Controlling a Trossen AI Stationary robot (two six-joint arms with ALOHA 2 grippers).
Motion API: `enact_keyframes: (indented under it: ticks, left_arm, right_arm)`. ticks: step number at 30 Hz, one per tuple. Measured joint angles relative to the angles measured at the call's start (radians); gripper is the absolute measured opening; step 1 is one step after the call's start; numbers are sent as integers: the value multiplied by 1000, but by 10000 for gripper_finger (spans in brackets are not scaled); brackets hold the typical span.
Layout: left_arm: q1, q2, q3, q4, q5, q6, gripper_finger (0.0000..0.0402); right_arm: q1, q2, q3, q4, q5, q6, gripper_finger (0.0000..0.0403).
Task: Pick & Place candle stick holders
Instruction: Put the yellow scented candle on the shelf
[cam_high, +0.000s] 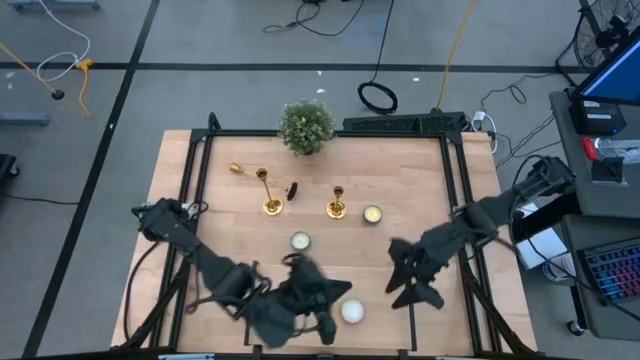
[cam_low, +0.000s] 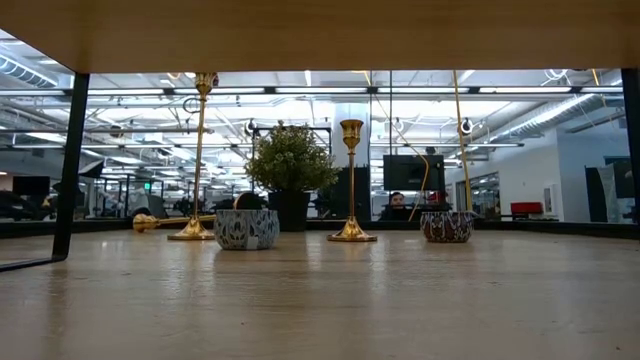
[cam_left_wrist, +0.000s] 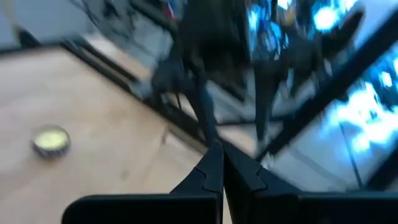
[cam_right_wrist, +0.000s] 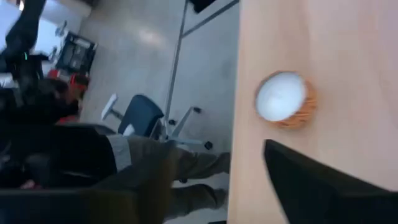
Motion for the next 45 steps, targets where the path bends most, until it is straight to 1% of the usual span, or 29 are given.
enact_keyframes:
  ticks: [2, 3, 5, 6, 7, 10, 12, 13, 15, 22, 26, 29, 31, 33, 35, 45]
  left_arm:
    - [-31, -6, 0, 43, -112, 27, 2]
    - [-46, -8, 0, 56, -151, 41, 2]
    - [-64, -11, 0, 71, -191, 48, 2]
    - [-71, -11, 0, 71, -208, 46, 2]
    - [-78, -11, 0, 70, -224, 46, 2]
    - [-93, -10, -1, 76, -251, 46, 2]
    - [-99, -10, -1, 85, -251, 45, 2]
    - [-102, -10, -1, 85, -245, 45, 2]
    - [-106, -10, -1, 82, -221, 46, 2]
    - [-116, -10, -1, 81, -148, 64, 2]
    - [-131, -10, -1, 81, -110, 87, 2]
    - [-145, -9, -1, 64, -95, 114, 1]
    - [-151, -10, -1, 38, -68, 86, 1]
    - [-164, -11, -1, 8, -45, 40, 1]
    - [-175, -12, -1, -1, -33, 26, 1]
    - [-195, -19, -1, -94, -26, -47, 1]
  right_arm:
    - [16, 38, 0, 5, -3, -25, 150]
    - [20, 56, 0, -7, -4, -37, 117]
    - [27, 88, 0, -51, -4, -57, 52]
    - [28, 104, 0, -78, -5, -71, 26]
    - [28, 119, 0, -109, -4, -78, 14]
    - [28, 158, 0, -198, 1, -66, 13]
    - [28, 181, 0, -219, 1, -65, 6]
    - [28, 192, 0, -216, 6, -58, 3]
    - [28, 206, 0, -197, 47, -36, 3]
    - [19, 229, 2, -29, 129, 62, 1]
    - [4, 236, 1, -26, 142, 101, 1]
    - [-1, 234, 1, -50, 189, 120, 1]
    - [-3, 236, 1, -55, 207, 138, 1]
    - [-3, 235, 1, -47, 210, 144, 1]
    - [-4, 234, 1, -47, 210, 144, 1]
    - [26, 236, 1, -58, 185, 160, 0]
